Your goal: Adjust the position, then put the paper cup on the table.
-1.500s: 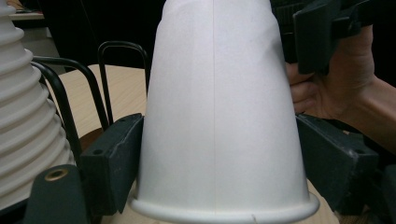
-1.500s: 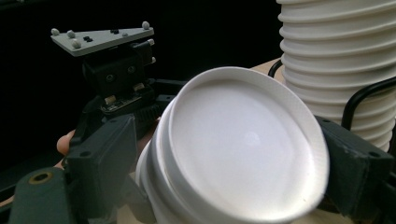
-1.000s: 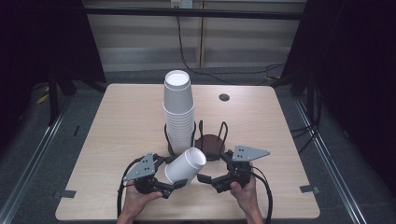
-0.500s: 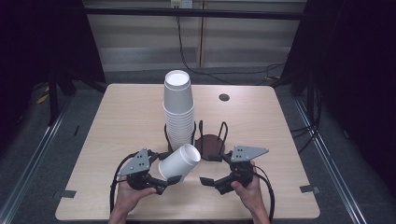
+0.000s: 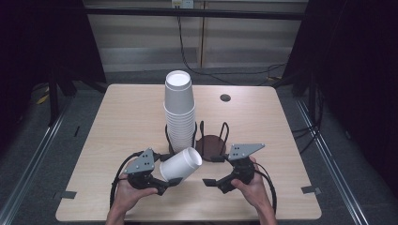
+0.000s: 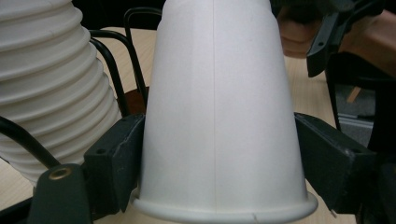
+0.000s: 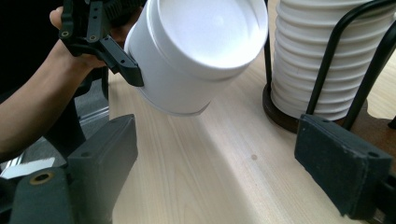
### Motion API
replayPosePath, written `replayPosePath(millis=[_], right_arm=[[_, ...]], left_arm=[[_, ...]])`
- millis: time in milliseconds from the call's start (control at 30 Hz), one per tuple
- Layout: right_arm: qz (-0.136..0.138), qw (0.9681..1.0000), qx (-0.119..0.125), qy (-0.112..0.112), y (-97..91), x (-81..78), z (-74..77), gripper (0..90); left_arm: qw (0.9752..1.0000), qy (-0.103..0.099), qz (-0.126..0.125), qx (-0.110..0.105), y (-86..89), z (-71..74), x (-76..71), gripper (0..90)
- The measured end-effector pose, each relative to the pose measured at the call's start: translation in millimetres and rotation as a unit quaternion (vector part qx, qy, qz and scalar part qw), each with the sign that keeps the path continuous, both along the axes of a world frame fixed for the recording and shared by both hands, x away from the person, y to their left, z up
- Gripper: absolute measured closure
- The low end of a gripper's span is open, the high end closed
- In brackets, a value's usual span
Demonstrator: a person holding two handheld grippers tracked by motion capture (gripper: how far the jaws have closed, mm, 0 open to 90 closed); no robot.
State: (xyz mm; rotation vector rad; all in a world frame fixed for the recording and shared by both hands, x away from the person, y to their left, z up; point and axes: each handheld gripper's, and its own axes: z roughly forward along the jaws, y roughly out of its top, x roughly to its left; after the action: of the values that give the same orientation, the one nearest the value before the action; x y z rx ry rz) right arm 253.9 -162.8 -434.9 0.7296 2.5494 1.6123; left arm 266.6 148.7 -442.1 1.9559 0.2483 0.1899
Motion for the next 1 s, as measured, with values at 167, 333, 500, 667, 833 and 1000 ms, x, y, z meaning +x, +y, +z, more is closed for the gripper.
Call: replayPosePath(millis=[167, 333, 500, 667, 833, 1000], right_arm=[[0.023, 0.9996, -0.016, 0.005, 1.8, 6.1, 7.5, 13.2], [0.043, 0.998, -0.044, 0.015, 3.0, 10.2, 15.6, 13.3], [0.052, 0.9961, -0.068, 0.018, 2.5, 11.4, 17.8, 13.4], [0.056, 0.9949, -0.082, 0.02, 4.0, 12.5, 17.3, 13.4], [0.064, 0.9929, -0.099, 0.018, 6.5, 13.0, 20.7, 13.5], [0.075, 0.9898, -0.12, 0.019, 10.1, 16.1, 21.7, 13.5]], left_arm=[[0.9999, -0.001, -0.008, 0.007, -1.3, 3.5, 0.6, 20.4], [0.9995, -0.005, -0.015, 0.027, -3.2, 10.0, 1.4, 20.5], [0.9988, -0.004, -0.019, 0.046, -4.6, 12.4, 3.2, 20.5], [0.998, -0.004, -0.029, 0.057, -8.8, 16.8, 4.2, 20.5], [0.9966, -0.006, -0.032, 0.076, -10.2, 20.1, 7.0, 20.6], [0.9955, -0.001, -0.039, 0.086, -11.7, 18.9, 10.0, 20.6]])
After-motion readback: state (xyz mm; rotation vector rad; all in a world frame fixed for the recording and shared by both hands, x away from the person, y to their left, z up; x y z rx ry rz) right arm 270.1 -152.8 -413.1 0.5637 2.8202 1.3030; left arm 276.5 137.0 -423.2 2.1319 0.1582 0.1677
